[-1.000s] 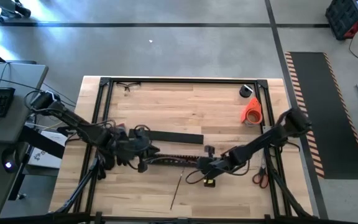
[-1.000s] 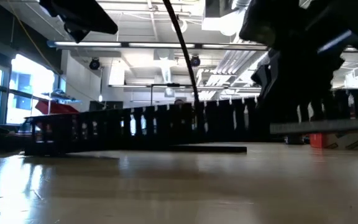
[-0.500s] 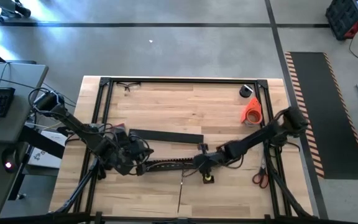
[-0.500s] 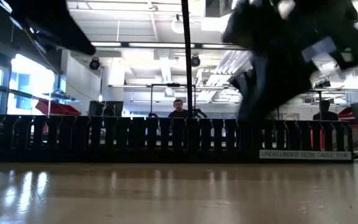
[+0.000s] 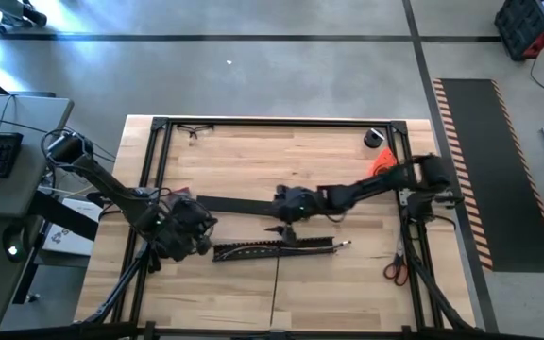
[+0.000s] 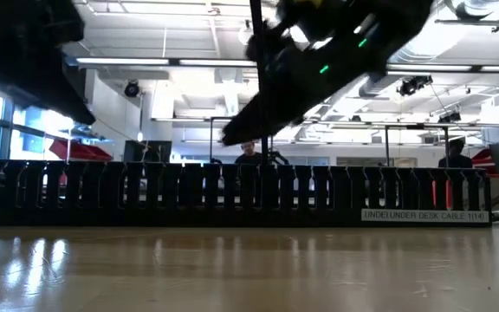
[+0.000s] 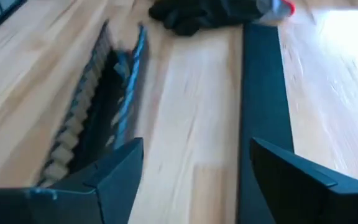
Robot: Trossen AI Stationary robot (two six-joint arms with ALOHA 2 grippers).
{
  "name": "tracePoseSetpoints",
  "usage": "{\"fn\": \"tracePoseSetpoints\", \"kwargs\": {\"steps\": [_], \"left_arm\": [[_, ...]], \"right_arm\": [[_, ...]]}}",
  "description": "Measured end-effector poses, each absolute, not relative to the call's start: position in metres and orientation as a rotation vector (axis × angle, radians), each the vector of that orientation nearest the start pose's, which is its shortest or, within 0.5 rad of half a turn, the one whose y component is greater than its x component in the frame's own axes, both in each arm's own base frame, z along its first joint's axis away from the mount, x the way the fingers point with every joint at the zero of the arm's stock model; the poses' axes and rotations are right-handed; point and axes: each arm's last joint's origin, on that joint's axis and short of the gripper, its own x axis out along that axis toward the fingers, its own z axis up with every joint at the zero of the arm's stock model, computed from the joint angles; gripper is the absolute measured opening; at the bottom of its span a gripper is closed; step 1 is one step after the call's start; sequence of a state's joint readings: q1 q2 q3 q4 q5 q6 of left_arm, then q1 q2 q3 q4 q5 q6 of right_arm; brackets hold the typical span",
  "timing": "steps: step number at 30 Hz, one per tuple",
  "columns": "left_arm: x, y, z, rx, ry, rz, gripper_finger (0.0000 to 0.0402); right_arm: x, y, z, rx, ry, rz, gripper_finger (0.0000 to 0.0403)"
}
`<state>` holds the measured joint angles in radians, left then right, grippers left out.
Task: Ziptie cables
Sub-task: Close the black cable duct
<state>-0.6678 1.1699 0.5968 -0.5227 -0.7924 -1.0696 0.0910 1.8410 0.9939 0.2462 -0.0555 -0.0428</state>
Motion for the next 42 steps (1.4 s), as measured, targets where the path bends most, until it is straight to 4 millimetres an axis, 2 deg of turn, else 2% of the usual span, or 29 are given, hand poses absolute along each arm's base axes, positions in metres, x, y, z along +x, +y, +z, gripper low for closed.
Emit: {"fn": "tracePoseSetpoints", "kwargs": {"steps": [3, 6, 11, 16, 24, 30, 35, 42], "left_arm": [[0.154, -0.100, 0.175, -0.404, 0.564, 0.426, 0.0000], [0.145, -0.096, 0.165, -0.453, 0.512, 0.370, 0.0000], [0.139, -0.092, 0.159, -0.467, 0.480, 0.359, 0.0000], [0.140, -0.092, 0.158, -0.452, 0.489, 0.352, 0.0000], [0.140, -0.091, 0.158, -0.412, 0.482, 0.357, 0.0000], [0.140, -0.091, 0.158, -0.401, 0.466, 0.376, 0.0000], [0.141, -0.091, 0.160, -0.408, 0.431, 0.389, 0.0000], [0.144, -0.092, 0.165, -0.392, 0.368, 0.396, 0.0000]], "right_arm": [[0.397, 0.024, 0.137, -0.048, 0.568, 0.143, 0.0286], [0.415, 0.015, 0.118, -0.044, 0.596, 0.124, 0.0294], [0.436, -0.003, 0.107, -0.056, 0.587, 0.093, 0.0311], [0.439, -0.017, 0.107, -0.046, 0.579, 0.069, 0.0328], [0.431, -0.027, 0.091, -0.051, 0.628, 0.055, 0.0332], [0.430, -0.031, 0.069, -0.035, 0.689, 0.059, 0.0297], [0.426, -0.031, 0.065, -0.019, 0.756, 0.043, 0.0204], [0.423, -0.034, 0.065, -0.037, 0.795, 0.033, 0.0202]]}}
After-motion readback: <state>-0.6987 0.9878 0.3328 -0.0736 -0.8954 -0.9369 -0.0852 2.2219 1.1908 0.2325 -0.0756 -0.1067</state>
